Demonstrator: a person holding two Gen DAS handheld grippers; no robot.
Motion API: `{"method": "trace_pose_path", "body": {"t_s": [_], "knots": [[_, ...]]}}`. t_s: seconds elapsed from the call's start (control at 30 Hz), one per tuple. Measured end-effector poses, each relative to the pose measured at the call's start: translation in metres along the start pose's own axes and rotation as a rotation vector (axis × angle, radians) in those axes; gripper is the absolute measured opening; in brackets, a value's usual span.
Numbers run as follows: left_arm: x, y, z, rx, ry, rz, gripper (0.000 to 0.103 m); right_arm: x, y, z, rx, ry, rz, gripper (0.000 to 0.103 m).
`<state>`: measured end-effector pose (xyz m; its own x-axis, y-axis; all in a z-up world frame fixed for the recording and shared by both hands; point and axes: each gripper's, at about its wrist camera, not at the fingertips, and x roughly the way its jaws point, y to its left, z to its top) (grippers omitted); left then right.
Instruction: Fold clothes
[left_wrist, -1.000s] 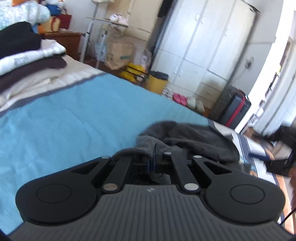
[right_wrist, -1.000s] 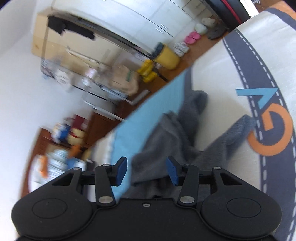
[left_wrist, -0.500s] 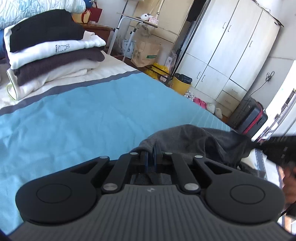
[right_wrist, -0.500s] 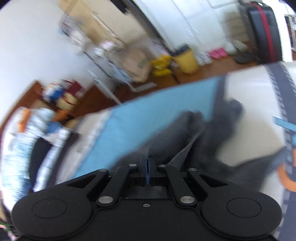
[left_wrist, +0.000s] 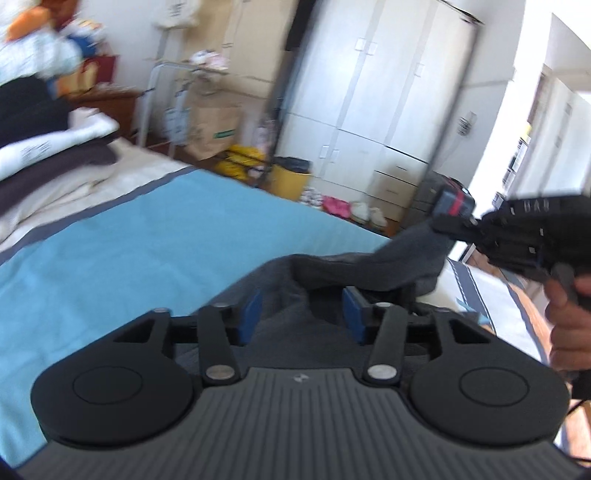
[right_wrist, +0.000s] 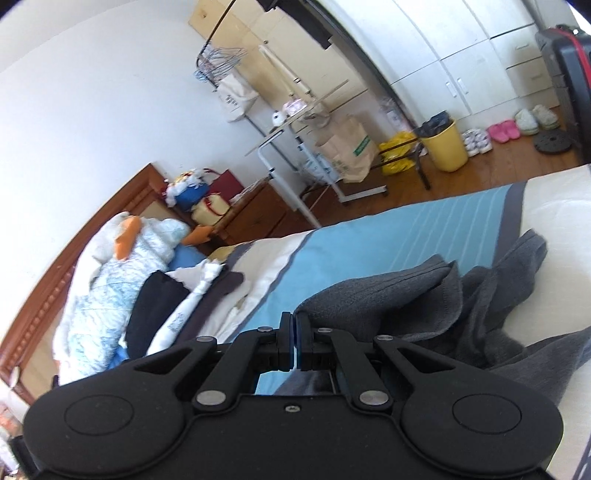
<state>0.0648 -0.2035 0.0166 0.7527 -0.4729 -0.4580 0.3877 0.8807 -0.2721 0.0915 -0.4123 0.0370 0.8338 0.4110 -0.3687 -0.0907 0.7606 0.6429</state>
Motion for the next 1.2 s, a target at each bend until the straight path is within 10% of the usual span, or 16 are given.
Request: {"method": "trace_pose_path", "body": {"t_s": [0.17,0.37,0.4,0.47,0.5,0.67,1.2], "knots": [[0.076,-0.033,-0.007,0.300,0.218,0.030,0.073,0.001,0.005,-0.007,0.007,0.044,0.094,0.004],[0.086,-0.056,0.001,0.463,0.086,0.079,0.069,0.006,0.006,-0.009,-0.014,0.127,0.060,0.004],[0.084,-0.059,0.003,0.482,0.064,0.062,0.061,0.006,0.004,-0.009,-0.011,0.132,0.054,0.004],[0.081,-0.063,0.005,0.522,0.025,0.031,0.002,0.006,-0.001,-0.008,0.002,0.140,0.042,0.004],[0.081,-0.065,0.004,0.542,0.021,0.036,0.002,0.006,-0.009,-0.006,0.031,0.143,0.035,0.006],[0.081,-0.063,0.012,0.557,-0.042,0.100,0.002,0.011,-0.051,0.003,0.185,0.128,-0.062,0.039],[0.081,0.012,0.057,0.441,-0.049,0.172,0.002,0.029,-0.107,0.007,0.312,0.071,-0.337,0.060]]}}
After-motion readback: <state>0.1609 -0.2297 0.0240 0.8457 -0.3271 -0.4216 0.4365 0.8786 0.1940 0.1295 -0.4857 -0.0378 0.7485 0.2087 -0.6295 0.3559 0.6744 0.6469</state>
